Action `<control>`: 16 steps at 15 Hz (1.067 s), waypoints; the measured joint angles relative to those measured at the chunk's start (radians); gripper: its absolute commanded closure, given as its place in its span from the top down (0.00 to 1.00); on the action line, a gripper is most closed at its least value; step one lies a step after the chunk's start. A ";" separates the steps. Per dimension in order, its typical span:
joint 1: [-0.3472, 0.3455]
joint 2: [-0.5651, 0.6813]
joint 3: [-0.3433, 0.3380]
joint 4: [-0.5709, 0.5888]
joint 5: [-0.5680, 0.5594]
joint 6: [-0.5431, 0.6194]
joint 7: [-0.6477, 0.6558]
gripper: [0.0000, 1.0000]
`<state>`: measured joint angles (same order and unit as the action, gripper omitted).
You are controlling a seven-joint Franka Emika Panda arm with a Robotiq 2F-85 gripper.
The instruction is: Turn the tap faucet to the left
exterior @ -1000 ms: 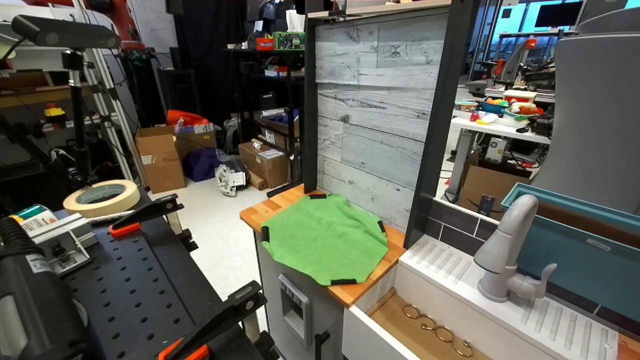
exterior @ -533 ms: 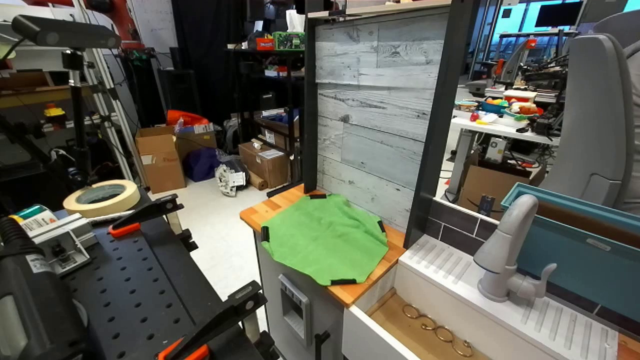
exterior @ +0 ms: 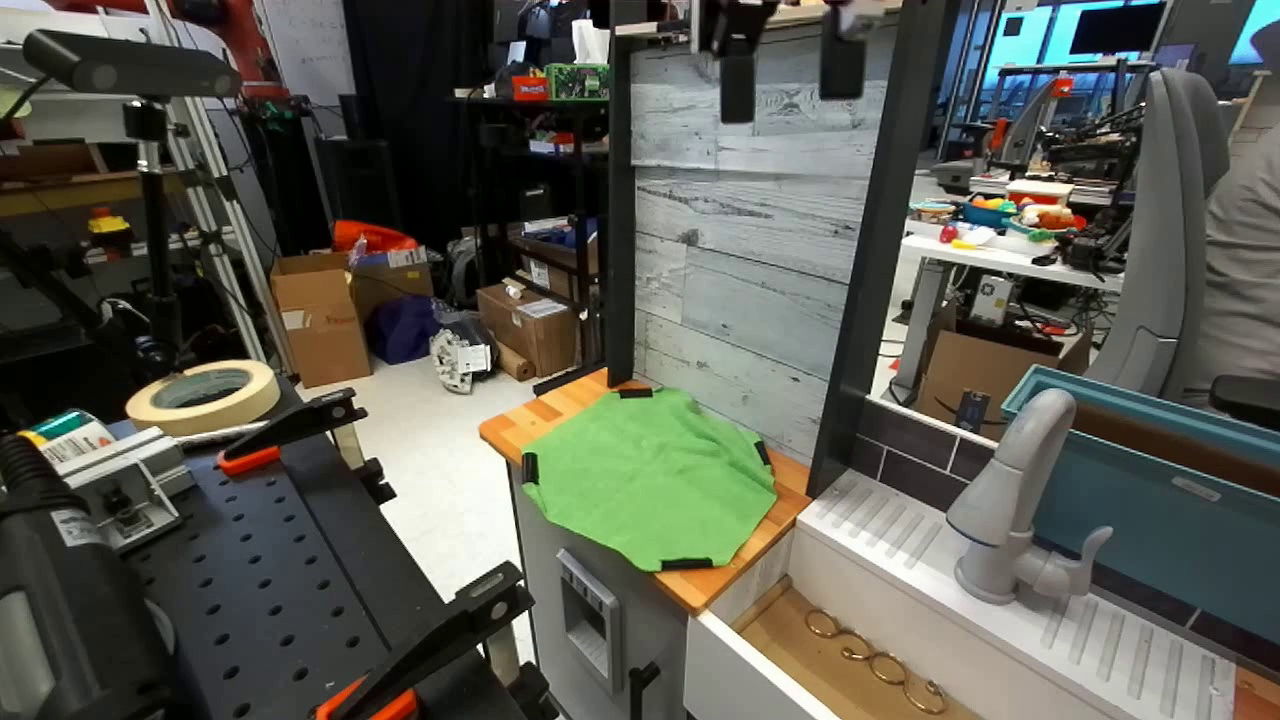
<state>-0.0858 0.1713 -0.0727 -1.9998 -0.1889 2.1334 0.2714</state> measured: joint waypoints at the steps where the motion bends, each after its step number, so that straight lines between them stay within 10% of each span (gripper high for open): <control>1: -0.009 0.035 -0.017 0.022 0.000 0.012 -0.013 1.00; 16: -0.163 0.515 -0.048 0.424 0.210 -0.036 -0.343 1.00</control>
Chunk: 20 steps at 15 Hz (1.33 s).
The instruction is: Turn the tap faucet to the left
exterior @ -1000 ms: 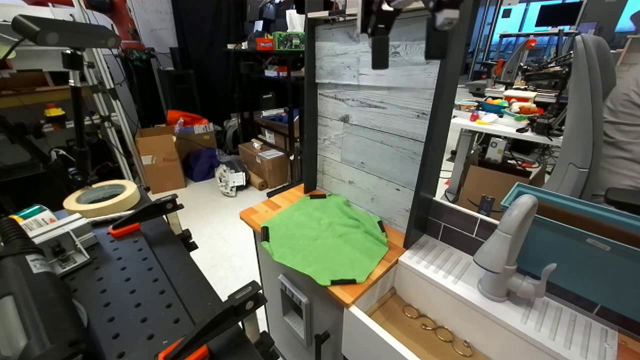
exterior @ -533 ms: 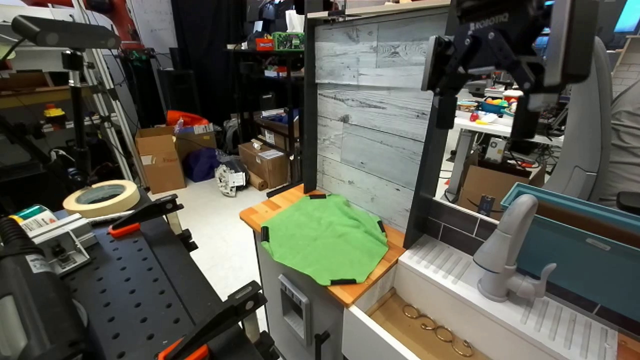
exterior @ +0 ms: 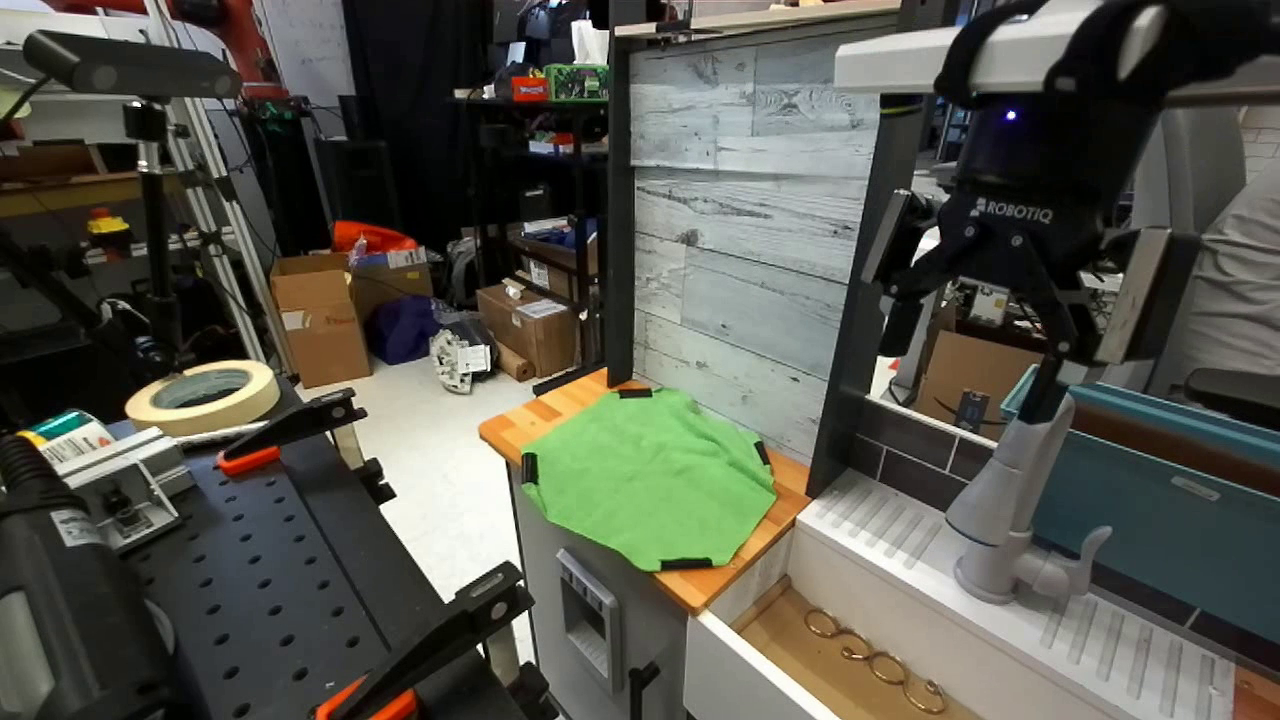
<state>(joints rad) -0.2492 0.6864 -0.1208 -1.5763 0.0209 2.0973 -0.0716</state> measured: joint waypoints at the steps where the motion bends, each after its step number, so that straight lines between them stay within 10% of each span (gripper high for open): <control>1: -0.001 0.010 0.001 0.011 0.003 -0.002 -0.002 1.00; 6: 0.002 0.014 -0.002 0.024 0.000 0.000 0.010 1.00; 14: 0.047 0.034 -0.072 -0.067 -0.138 0.476 0.086 1.00; 20: 0.036 0.059 -0.044 -0.097 -0.124 0.557 0.054 1.00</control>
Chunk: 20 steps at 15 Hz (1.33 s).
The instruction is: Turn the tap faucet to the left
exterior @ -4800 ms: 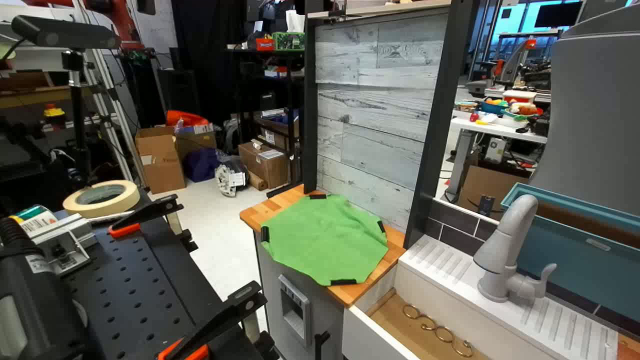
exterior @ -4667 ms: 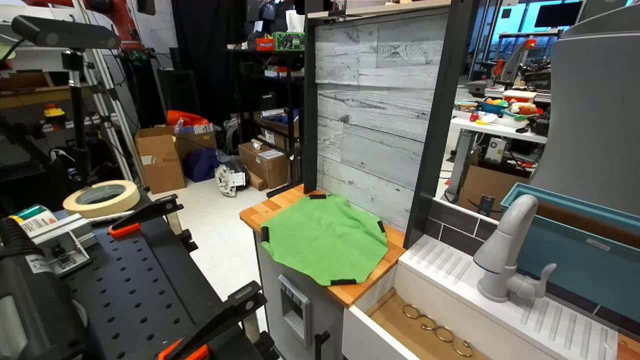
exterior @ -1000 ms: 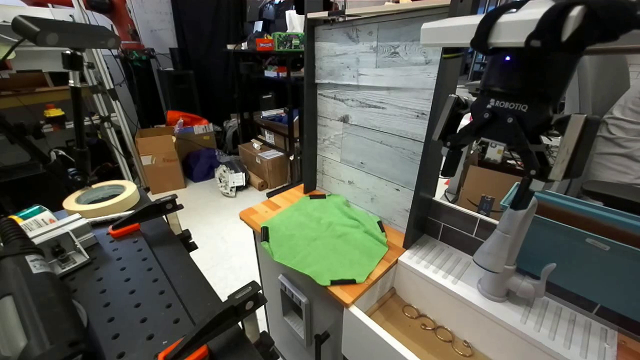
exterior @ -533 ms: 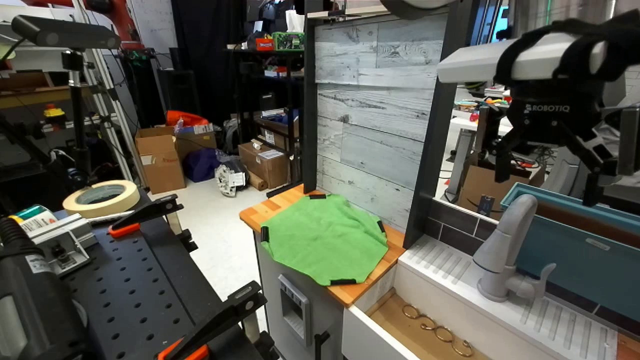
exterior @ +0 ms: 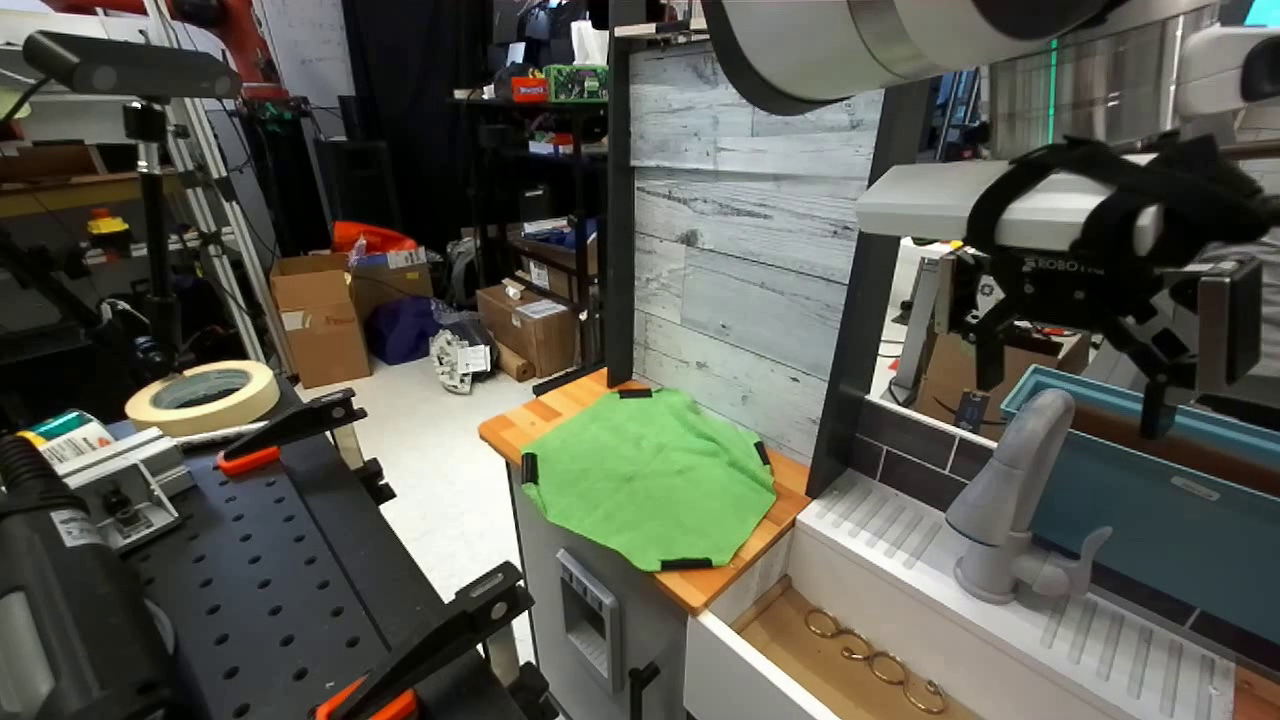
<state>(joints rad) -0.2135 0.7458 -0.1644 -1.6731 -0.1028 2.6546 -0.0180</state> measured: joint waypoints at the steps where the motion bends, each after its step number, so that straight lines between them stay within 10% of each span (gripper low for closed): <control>1: -0.009 0.000 0.016 -0.003 0.014 0.000 -0.021 1.00; 11: -0.121 0.007 0.130 -0.008 0.134 -0.005 -0.179 0.98; 20: -0.123 0.040 0.124 -0.007 0.131 -0.005 -0.181 0.23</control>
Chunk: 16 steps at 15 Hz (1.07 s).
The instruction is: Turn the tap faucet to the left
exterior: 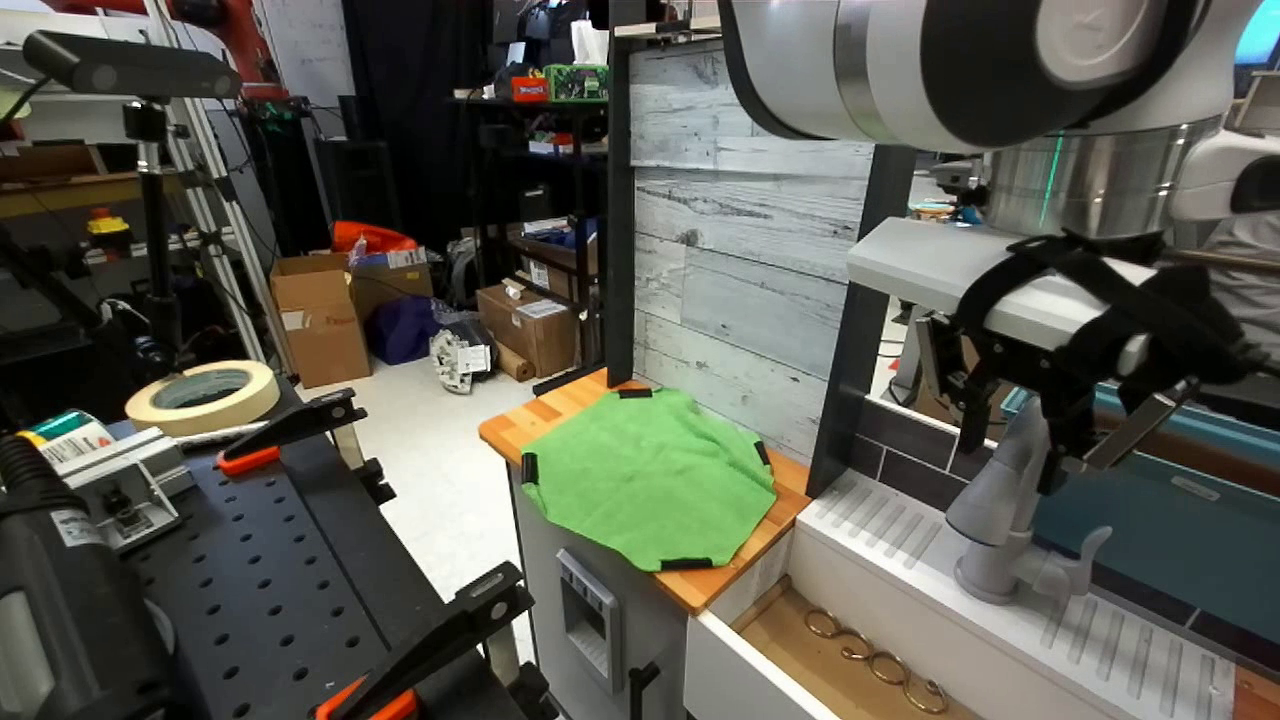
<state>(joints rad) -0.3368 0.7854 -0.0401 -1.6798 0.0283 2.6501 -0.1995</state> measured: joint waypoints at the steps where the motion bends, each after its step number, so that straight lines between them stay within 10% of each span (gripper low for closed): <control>1: 0.002 0.001 0.000 0.000 0.000 0.000 0.000 0.15; 3: 0.003 0.001 0.001 0.000 0.000 0.000 0.000 0.02; 16: -0.013 0.037 0.030 0.112 0.104 -0.199 0.017 0.06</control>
<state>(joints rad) -0.3498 0.8219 -0.0100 -1.5676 0.1319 2.4516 -0.1824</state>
